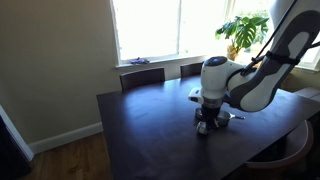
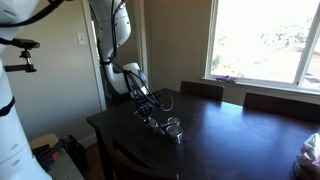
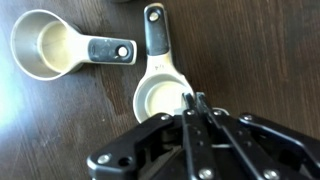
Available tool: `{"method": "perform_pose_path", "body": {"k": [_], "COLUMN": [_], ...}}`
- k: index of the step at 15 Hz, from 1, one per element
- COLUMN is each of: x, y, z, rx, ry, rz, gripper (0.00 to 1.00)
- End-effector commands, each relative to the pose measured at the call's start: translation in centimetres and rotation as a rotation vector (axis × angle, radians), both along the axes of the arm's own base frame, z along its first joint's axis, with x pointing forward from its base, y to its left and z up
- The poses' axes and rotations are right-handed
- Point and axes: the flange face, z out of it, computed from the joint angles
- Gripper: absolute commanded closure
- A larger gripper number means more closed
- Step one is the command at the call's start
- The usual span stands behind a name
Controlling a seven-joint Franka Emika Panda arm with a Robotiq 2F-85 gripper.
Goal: Separate the pots
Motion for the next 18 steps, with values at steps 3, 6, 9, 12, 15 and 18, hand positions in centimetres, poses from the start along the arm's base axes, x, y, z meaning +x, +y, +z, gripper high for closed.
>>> {"method": "perform_pose_path", "body": {"k": [3, 6, 9, 12, 15, 18], "x": [-1.9, -1.8, -1.7, -1.6, -1.3, -0.7], "y": [-0.1, -0.6, -1.7, -3.1, -4.5, -5.6], "z": [2.9, 3.5, 3.3, 2.1, 1.1, 0.0], "rx": [0.101, 0.124, 0.132, 0.162, 0.216, 0.256], "ry": [-0.066, -0.087, -0.072, -0.030, -0.006, 0.020], "rz": [-0.014, -0.030, -0.072, -0.161, -0.275, -0.357], "gripper": [0.93, 0.74, 0.56, 0.36, 0.17, 0.00]}}
